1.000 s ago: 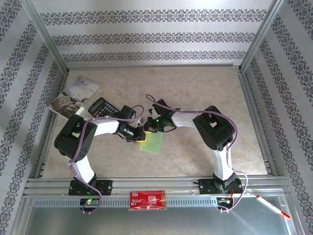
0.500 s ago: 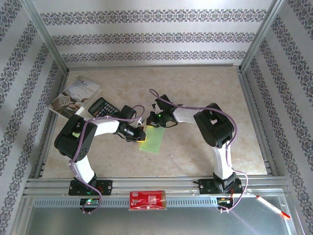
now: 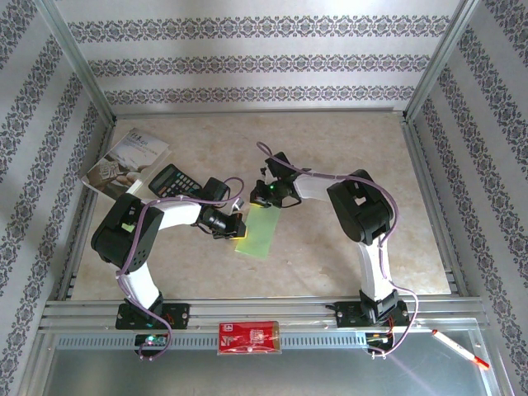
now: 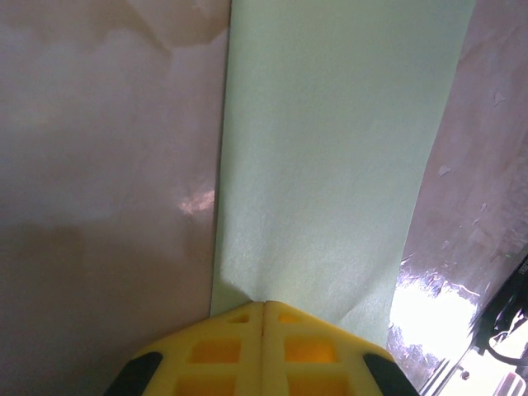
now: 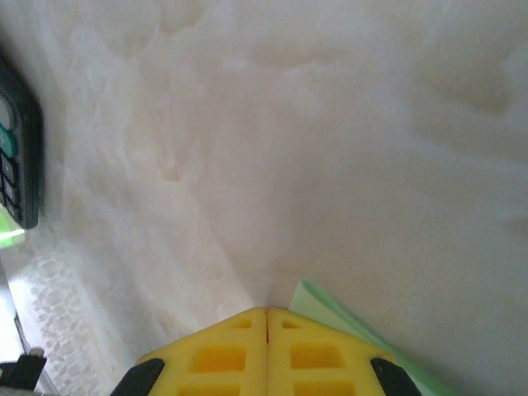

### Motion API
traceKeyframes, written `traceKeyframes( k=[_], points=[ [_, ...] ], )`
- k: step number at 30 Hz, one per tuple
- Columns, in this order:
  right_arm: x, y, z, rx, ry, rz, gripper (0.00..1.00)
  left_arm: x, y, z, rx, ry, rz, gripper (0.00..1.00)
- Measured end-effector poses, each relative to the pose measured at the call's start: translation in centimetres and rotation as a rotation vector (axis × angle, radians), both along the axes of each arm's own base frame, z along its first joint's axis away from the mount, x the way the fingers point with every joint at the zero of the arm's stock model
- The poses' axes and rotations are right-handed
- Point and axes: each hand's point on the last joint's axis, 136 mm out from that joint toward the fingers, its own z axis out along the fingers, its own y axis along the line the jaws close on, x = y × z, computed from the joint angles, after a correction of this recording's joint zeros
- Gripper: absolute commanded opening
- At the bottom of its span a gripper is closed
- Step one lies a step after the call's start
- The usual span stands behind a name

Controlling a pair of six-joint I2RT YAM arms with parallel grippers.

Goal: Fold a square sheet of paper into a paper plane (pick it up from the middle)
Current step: First fold in half a square sheet of paper at the center of the table.

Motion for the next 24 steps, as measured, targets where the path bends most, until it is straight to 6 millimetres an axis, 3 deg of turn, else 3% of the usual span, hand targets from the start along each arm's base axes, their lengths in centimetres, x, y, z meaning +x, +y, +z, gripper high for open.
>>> traceKeyframes(
  k=[10, 17, 20, 24],
  points=[
    [2.7, -1.6, 0.1, -0.024, -0.019, -0.039, 0.00, 0.0, -0.1, 0.0, 0.006, -0.006, -0.003, 0.00],
    [5.5, -5.7, 1.1, -0.057, -0.080, -0.116, 0.00, -0.1, -0.1, 0.1, 0.016, -0.010, 0.002, 0.00],
    [3.9, -5.7, 3.2, -0.045, -0.107, -0.102, 0.00, -0.1, -0.1, 0.1, 0.022, -0.007, 0.011, 0.00],
    [0.5, -2.6, 5.8, 0.001, -0.156, -0.016, 0.00, -0.1, -0.1, 0.1, 0.027, -0.004, 0.021, 0.00]
  ],
)
